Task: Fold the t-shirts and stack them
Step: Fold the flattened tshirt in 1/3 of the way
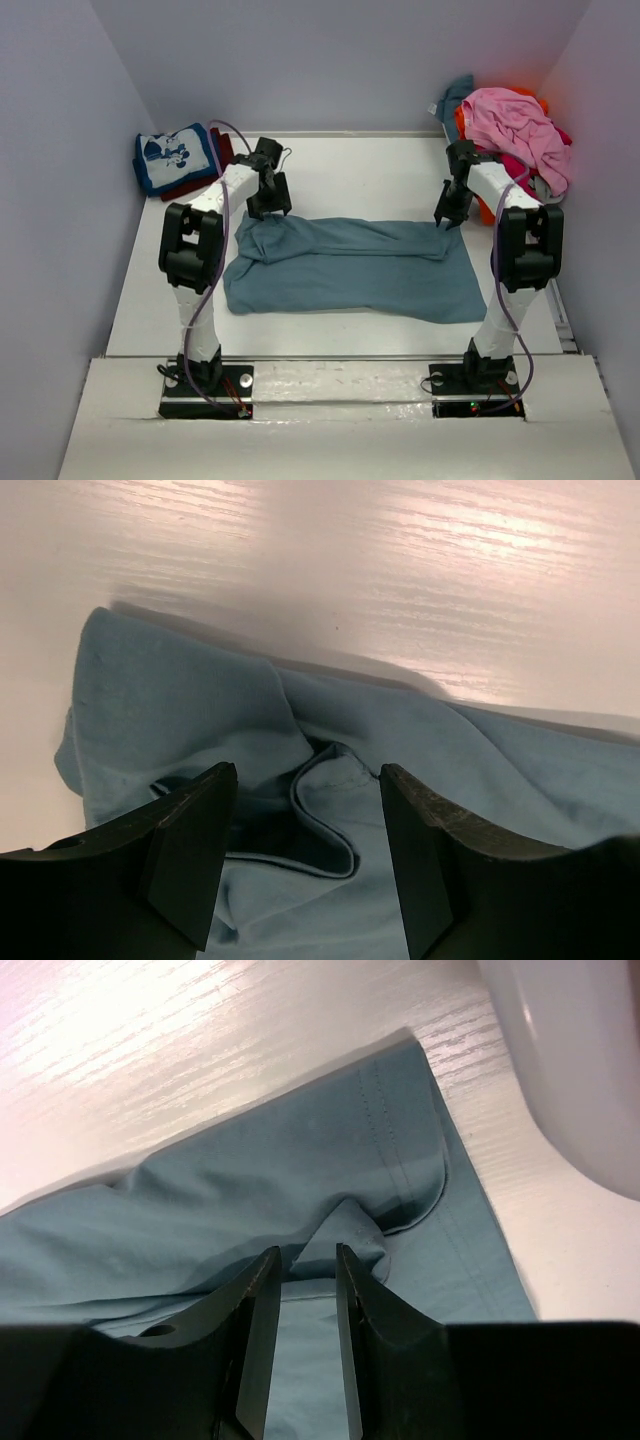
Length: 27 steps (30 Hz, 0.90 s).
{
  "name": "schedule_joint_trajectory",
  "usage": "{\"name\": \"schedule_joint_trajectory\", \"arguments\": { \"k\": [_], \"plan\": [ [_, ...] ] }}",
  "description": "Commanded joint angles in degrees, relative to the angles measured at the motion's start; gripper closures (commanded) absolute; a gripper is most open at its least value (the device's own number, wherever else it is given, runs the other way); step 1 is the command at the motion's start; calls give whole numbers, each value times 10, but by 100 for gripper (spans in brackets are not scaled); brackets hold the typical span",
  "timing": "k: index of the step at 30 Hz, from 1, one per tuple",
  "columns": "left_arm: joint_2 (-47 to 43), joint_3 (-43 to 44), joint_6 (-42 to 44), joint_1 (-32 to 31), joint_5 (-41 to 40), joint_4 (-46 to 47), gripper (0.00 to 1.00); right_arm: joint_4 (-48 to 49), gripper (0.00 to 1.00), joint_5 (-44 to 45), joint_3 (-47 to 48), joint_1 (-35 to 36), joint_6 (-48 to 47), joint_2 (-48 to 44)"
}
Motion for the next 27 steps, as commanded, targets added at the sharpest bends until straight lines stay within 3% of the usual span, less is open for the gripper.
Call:
{"name": "schedule_joint_trajectory", "arguments": {
  "k": [1, 18, 27],
  "plan": [
    [-6, 9, 19, -10, 10, -18, 29, 3, 66, -7, 2, -3, -7, 5],
    [-26, -46, 21, -10, 25, -36, 29, 15, 76, -41, -57, -3, -8, -12],
    [-26, -60, 16, -10, 25, -35, 29, 5, 82, -51, -99, -3, -9, -66]
  ]
}}
